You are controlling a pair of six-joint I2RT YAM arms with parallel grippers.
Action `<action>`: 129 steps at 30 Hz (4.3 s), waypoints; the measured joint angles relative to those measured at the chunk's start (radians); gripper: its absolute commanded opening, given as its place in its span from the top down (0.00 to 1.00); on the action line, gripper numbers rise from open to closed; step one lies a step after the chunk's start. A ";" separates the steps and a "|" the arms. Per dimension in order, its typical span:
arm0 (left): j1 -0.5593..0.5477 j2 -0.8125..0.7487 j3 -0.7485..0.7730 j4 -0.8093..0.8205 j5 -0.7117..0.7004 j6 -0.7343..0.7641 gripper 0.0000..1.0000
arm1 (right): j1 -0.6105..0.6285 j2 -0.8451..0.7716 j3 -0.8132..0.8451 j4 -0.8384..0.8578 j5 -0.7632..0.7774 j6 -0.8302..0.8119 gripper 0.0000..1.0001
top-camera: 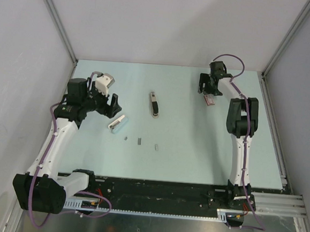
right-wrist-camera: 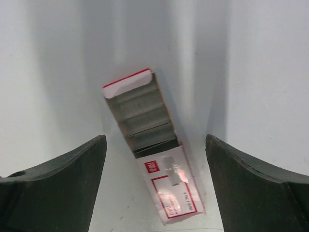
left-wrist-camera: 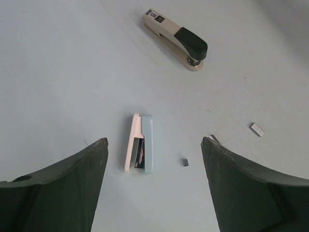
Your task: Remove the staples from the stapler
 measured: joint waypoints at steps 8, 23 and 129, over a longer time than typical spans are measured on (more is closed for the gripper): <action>0.000 0.000 0.000 0.000 -0.006 0.001 0.17 | 0.022 0.004 0.000 0.012 0.016 -0.010 0.18; 0.000 -0.012 -0.005 -0.003 -0.010 0.003 0.18 | 0.045 0.015 0.018 -0.031 0.136 0.064 0.53; -1.009 0.646 -0.004 0.332 -0.383 0.164 0.06 | 0.371 -0.631 -0.920 0.135 -0.113 0.509 0.26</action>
